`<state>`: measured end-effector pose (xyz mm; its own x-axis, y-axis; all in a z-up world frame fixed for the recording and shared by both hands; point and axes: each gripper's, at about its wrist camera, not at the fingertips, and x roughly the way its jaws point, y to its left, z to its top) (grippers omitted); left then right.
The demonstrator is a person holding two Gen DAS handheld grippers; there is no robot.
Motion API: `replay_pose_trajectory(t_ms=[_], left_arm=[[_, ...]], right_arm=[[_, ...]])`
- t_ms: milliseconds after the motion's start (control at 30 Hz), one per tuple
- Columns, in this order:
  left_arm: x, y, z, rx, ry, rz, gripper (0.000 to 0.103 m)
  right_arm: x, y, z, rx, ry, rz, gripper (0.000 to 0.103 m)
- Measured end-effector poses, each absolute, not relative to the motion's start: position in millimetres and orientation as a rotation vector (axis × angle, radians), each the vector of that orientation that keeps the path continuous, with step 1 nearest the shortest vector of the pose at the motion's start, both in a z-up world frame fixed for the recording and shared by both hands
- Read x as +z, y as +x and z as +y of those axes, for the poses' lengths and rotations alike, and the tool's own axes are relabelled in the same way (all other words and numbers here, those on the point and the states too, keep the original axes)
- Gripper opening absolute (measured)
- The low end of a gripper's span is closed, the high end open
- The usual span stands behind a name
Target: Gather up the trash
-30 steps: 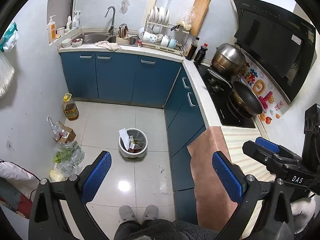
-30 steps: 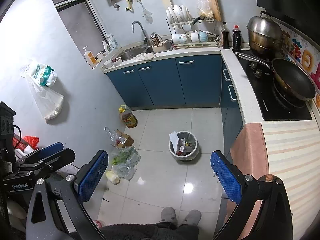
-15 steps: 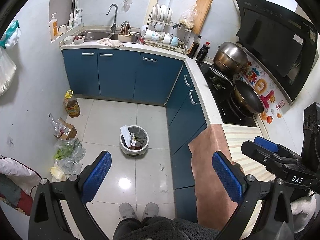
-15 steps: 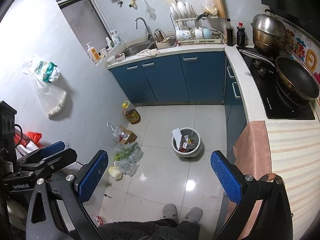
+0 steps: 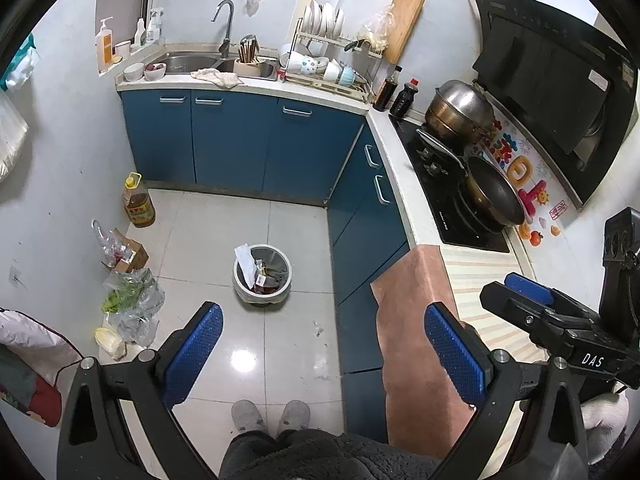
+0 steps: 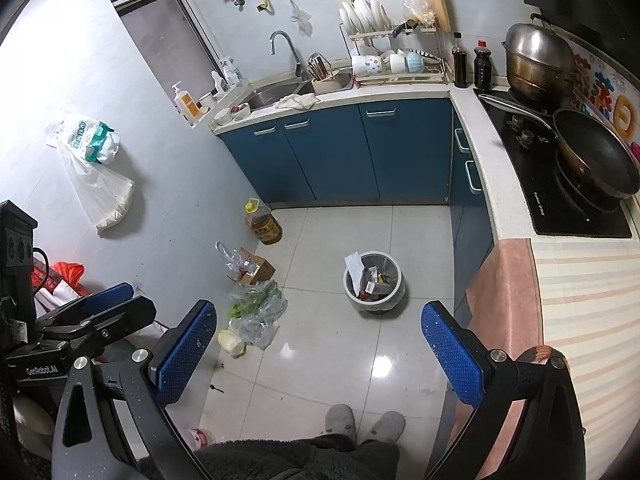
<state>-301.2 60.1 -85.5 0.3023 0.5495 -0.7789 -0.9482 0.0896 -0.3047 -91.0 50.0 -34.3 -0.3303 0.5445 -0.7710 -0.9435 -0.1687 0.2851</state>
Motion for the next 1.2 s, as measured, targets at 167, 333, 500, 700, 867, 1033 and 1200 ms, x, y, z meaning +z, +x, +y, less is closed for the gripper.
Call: replay_pose_trajectory(t_ms=[167,333,500,700,867,1033,1200], left_arm=[[-85.1,-299.6,62.4,1.194,-0.919,0.541,0.103],[-84.4,-300.3,63.2,1.194,-0.917,0.540,0.103],[-84.0,-301.2,64.4,1.193,-0.918,0.540,0.103],[-84.1,-301.8,64.5,1.192,-0.917,0.541,0.103],[-84.3,-302.7,64.6,1.190,-0.918,0.541,0.103],[-84.1,-302.4,64.7,1.190,-0.919,0.541,0.103],[-85.3,-293.8,61.8,1.190,-0.925,0.539,0.103]], right_arm=[[-35.0,-90.4,50.5,1.721,-0.623,0.924,0.103],[-35.7,-91.0,50.5,1.720,-0.623,0.924,0.103],[-34.5,-93.4,51.6,1.717,-0.620,0.926,0.103],[-36.5,-90.0,50.5,1.723,-0.627,0.927,0.103],[-35.5,-92.2,51.5,1.719,-0.625,0.927,0.103],[-36.9,-90.6,50.4,1.720,-0.627,0.926,0.103],[-37.7,-88.9,49.9,1.721,-0.632,0.929,0.103]])
